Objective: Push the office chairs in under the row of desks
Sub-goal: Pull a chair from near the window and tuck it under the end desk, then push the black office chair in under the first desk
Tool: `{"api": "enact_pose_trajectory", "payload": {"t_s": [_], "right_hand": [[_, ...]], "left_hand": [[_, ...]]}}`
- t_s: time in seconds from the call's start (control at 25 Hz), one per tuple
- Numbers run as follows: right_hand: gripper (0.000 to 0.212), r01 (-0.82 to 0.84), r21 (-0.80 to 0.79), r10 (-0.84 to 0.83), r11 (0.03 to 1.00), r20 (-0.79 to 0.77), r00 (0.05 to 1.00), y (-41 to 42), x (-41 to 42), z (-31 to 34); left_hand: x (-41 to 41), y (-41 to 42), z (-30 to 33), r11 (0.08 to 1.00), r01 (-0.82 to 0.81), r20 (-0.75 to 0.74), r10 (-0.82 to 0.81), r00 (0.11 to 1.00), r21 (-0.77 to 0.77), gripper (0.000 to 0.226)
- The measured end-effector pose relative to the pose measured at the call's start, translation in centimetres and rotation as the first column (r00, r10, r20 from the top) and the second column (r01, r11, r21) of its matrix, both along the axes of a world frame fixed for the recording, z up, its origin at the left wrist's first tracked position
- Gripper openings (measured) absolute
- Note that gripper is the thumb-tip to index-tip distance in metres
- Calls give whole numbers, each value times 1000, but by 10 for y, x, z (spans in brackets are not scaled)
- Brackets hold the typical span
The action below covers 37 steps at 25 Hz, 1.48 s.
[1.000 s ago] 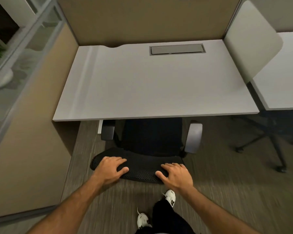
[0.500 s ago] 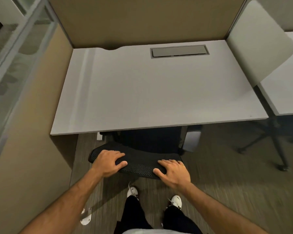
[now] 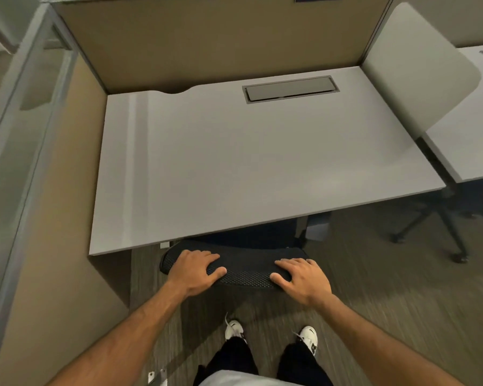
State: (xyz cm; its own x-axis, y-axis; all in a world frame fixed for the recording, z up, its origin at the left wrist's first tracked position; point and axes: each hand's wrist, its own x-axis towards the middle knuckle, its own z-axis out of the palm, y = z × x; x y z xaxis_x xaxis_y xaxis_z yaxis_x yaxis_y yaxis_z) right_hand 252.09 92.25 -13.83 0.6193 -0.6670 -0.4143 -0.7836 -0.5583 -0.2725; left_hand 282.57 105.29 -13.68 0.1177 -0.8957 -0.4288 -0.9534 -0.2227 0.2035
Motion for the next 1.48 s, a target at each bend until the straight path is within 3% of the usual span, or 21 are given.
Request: {"api": "enact_pose_trajectory", "payload": {"t_s": [0.2, 0.32, 0.48, 0.6, 0.96, 1.28, 1.4, 1.48], "right_hand": [[68, 57, 17, -57, 998, 50, 997, -22, -16, 17], [58, 150, -5, -147, 989, 165, 975, -21, -28, 25], [66, 283, -5, -271, 959, 274, 923, -21, -62, 47], [72, 404, -26, -372, 915, 337, 865, -24, -116, 65], [71, 568, -95, -473, 818, 453, 756, -27, -286, 107], [75, 700, -145, -549, 700, 517, 656, -28, -461, 141], [68, 779, -144, -598, 611, 562, 572, -25, -531, 145], [65, 791, -163, -604, 590, 561, 566, -29, -553, 147]], "left_hand": [[-17, -40, 20, 999, 35, -112, -37, 993, -17, 84], [-36, -65, 33, 994, 73, -161, -85, 983, -77, 83], [-83, -103, 52, 977, 158, -197, -185, 963, -146, 87], [-150, -138, 72, 940, 269, -193, -310, 931, -209, 85], [-355, -200, 112, 841, 376, -249, -489, 836, -389, 77], [-546, -239, 141, 714, 463, -287, -661, 693, -525, 70], [-620, -254, 148, 641, 552, -249, -742, 622, -533, 68], [-645, -261, 154, 606, 576, -234, -773, 590, -550, 69]]}}
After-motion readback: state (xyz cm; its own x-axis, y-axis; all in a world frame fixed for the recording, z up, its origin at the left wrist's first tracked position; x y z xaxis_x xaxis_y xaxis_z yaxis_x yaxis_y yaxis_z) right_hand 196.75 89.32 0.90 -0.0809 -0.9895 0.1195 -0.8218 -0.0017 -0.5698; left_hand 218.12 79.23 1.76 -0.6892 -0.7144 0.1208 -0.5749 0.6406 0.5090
